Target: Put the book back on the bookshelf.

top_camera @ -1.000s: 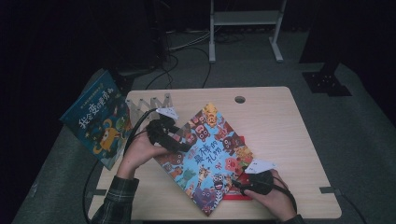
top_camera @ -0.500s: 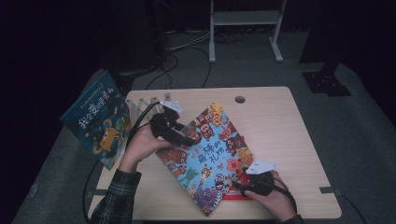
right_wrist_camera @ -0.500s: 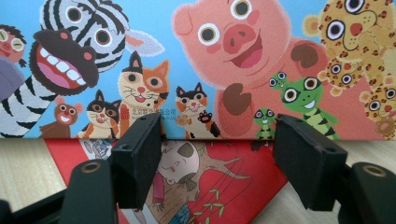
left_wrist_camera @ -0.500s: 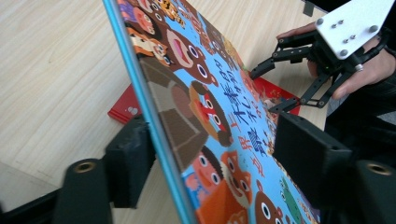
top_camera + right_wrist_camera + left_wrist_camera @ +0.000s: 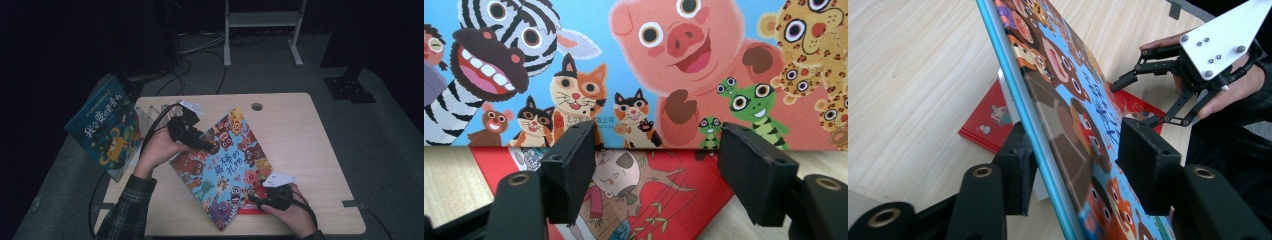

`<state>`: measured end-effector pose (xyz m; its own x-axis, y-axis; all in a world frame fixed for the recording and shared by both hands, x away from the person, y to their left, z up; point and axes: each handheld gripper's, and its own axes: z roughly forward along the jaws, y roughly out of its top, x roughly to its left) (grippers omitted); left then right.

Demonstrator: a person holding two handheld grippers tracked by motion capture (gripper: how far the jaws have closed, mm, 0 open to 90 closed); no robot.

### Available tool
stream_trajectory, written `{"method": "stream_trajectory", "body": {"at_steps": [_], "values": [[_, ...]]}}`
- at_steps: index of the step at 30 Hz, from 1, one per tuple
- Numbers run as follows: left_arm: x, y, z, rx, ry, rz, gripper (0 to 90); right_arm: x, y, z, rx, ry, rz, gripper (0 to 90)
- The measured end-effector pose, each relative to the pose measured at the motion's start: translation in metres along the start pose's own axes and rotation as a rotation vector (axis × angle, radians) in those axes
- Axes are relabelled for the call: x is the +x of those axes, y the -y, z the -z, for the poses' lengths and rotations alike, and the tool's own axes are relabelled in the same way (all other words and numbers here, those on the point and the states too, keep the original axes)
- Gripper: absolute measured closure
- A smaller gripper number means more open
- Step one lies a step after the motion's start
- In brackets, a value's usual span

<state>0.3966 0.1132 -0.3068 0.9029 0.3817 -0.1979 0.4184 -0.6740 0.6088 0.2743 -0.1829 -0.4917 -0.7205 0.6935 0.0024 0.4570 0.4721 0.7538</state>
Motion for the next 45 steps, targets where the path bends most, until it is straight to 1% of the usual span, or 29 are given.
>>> {"method": "stream_trajectory", "body": {"at_steps": [3, 6, 7, 9, 10, 14, 18, 20, 23, 26, 30, 33, 36, 37, 40, 41, 42, 45], "values": [[-0.001, -0.004, -0.002, 0.017, 0.004, 0.006, 53.0, 0.001, 0.000, 0.000, 0.001, -0.001, -0.002, 30.5], [-0.002, -0.006, -0.008, 0.027, 0.026, 0.004, 54.4, 0.002, 0.000, 0.000, 0.003, -0.002, -0.007, 30.5], [-0.002, -0.008, -0.011, 0.039, 0.031, 0.000, 54.7, 0.002, 0.000, 0.001, 0.004, -0.001, -0.005, 30.5], [-0.004, -0.010, -0.016, 0.055, 0.041, -0.001, 58.5, 0.002, 0.000, 0.001, 0.003, -0.001, -0.003, 30.9], [-0.004, -0.011, -0.016, 0.062, 0.041, 0.006, 59.2, 0.002, 0.000, 0.001, 0.003, -0.002, -0.002, 31.0], [-0.001, -0.012, -0.015, 0.069, 0.068, 0.045, 62.7, 0.002, 0.000, 0.001, -0.001, -0.004, -0.003, 31.6], [0.000, -0.015, -0.013, 0.077, 0.087, 0.071, 65.7, 0.002, 0.000, 0.001, -0.004, -0.013, 0.004, 33.7], [0.000, -0.017, -0.009, 0.070, 0.098, 0.078, 67.8, 0.002, 0.000, 0.001, -0.005, -0.019, 0.009, 34.4], [-0.003, -0.022, -0.004, 0.074, 0.113, 0.069, 71.7, 0.002, 0.000, 0.001, -0.006, -0.023, 0.011, 34.9], [-0.008, -0.028, -0.001, 0.092, 0.117, 0.053, 73.9, 0.001, 0.000, 0.001, -0.008, -0.029, 0.009, 35.4], [-0.015, -0.034, 0.002, 0.117, 0.104, 0.023, 74.7, -0.001, 0.002, 0.003, -0.008, -0.038, 0.009, 35.9], [-0.019, -0.037, 0.005, 0.128, 0.092, 0.005, 75.5, -0.006, 0.005, 0.006, -0.012, -0.052, -0.001, 36.6], [-0.022, -0.039, 0.009, 0.131, 0.079, -0.005, 76.7, -0.014, 0.009, 0.010, -0.021, -0.038, -0.016, 37.0], [-0.023, -0.040, 0.010, 0.136, 0.074, -0.003, 77.2, -0.016, 0.010, 0.011, -0.031, -0.033, -0.016, 37.0], [-0.027, -0.042, 0.014, 0.154, 0.062, -0.014, 78.8, -0.027, 0.013, 0.014, -0.050, -0.023, -0.050, 37.4], [-0.029, -0.043, 0.016, 0.169, 0.058, -0.026, 79.2, -0.030, 0.013, 0.015, -0.056, -0.018, -0.061, 37.5], [-0.031, -0.044, 0.017, 0.176, 0.052, -0.027, 79.5, -0.033, 0.014, 0.015, -0.066, -0.013, -0.067, 37.6], [-0.036, -0.045, 0.019, 0.197, 0.038, -0.039, 80.3, -0.038, 0.015, 0.014, -0.058, 0.005, -0.074, 37.8]]}}
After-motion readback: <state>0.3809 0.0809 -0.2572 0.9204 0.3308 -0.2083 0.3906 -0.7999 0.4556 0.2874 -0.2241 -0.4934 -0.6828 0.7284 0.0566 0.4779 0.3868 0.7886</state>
